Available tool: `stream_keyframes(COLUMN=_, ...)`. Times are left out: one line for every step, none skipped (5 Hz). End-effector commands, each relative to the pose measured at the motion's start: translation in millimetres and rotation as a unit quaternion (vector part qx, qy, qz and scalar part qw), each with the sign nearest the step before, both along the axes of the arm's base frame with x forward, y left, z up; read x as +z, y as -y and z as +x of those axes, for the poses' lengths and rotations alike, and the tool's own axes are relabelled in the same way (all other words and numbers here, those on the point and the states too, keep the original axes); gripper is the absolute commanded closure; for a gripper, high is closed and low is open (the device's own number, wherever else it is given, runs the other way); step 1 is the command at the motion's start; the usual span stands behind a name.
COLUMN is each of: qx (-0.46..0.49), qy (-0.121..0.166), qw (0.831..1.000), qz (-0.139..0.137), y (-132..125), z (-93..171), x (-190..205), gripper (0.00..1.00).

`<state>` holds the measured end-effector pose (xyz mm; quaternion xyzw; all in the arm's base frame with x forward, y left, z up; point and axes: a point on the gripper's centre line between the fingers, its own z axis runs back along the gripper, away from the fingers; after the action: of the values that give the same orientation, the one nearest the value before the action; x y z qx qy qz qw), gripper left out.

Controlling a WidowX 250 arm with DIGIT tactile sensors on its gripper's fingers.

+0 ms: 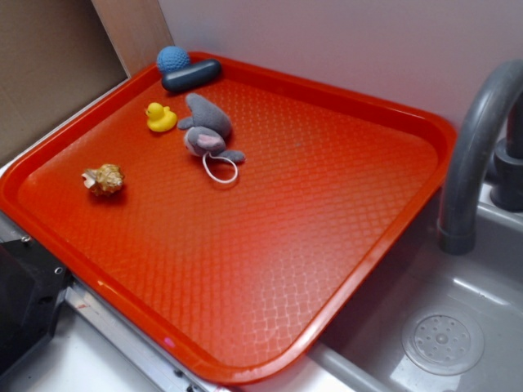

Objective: Grab the yellow duck.

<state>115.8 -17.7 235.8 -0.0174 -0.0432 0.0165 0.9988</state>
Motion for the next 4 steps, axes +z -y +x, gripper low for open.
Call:
stream_keyframes(qx=0.000, qy=0.000, qw=1.000, qz=0.000, y=0.0, z=0.0, x=0.0, gripper=0.00)
stream_keyframes(qx=0.124, qy=0.016, qw=0.992, qz=-0.030, y=-14.6, z=11.5, x=-12.6, gripper=0.00)
stream_keyframes(qx=0.247, qy=0.030, qw=0.967, qz=-0.055, y=-26.5, z=21.2, x=-24.9, gripper=0.00)
stream_keyframes(qx=0.361, qy=0.090, qw=0.926, qz=-0.064, y=-52.9, z=43.6, x=-48.9, gripper=0.00)
